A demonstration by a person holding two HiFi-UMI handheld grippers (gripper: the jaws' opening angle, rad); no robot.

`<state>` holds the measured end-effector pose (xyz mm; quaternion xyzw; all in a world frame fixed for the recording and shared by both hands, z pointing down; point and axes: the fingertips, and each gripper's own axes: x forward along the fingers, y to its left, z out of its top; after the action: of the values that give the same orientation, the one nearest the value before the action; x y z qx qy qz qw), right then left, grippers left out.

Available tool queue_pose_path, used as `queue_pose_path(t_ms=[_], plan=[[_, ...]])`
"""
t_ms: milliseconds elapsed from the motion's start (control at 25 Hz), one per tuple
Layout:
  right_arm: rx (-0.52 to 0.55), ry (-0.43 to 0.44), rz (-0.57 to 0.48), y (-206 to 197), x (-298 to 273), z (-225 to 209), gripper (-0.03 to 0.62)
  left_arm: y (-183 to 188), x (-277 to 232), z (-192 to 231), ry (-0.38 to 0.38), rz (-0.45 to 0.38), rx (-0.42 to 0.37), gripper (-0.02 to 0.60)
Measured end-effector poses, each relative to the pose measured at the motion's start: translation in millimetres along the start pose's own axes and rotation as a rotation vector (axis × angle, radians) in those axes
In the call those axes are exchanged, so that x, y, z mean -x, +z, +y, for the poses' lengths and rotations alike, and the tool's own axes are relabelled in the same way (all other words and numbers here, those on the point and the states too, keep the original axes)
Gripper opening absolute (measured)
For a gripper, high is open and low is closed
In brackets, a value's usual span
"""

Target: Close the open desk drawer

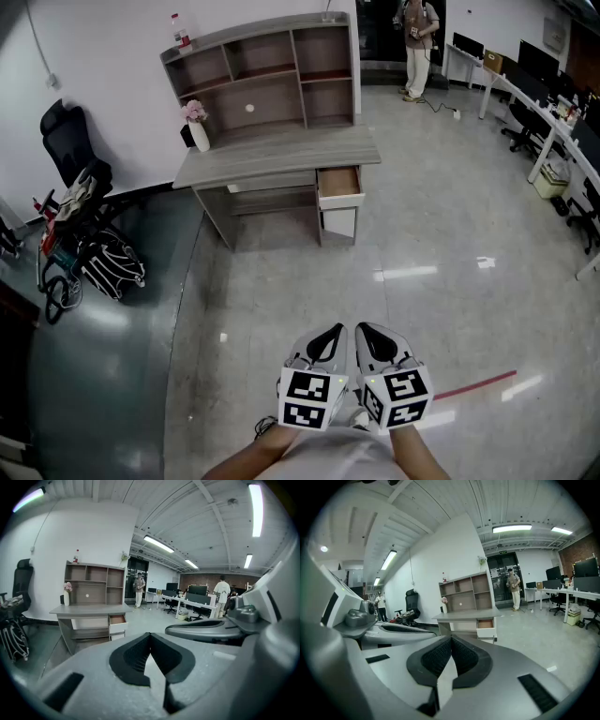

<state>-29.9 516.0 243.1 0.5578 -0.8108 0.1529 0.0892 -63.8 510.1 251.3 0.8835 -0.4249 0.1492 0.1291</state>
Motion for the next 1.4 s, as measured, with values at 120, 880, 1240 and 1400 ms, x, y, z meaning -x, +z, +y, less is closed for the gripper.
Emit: queue_pose_path(t_ms=[120,880,1240,1400], plan=[[0.002,0.001,0.0,1.1,-3.0,0.9,0.0,0.4,-1.4,2.0,-0.003,-0.001,0.0,0.005],[0.001,-0.047,-0.004,6.4,-45.0,59.0,0.0,-2.2,22.2,67.4,-0.059,-0.019,0.017,0.005],[0.018,-0.068,-0.001,10.2,-74.7,73.3,0.0,-2.3,18.5,99.3,-0.082,-0.035,0.04,0.005],[0.004,-0.061,0.005,10.4,-91.6,66.3,0.0,0.8,6.0,110.2,-0.075,-0.03,0.044,0.005]])
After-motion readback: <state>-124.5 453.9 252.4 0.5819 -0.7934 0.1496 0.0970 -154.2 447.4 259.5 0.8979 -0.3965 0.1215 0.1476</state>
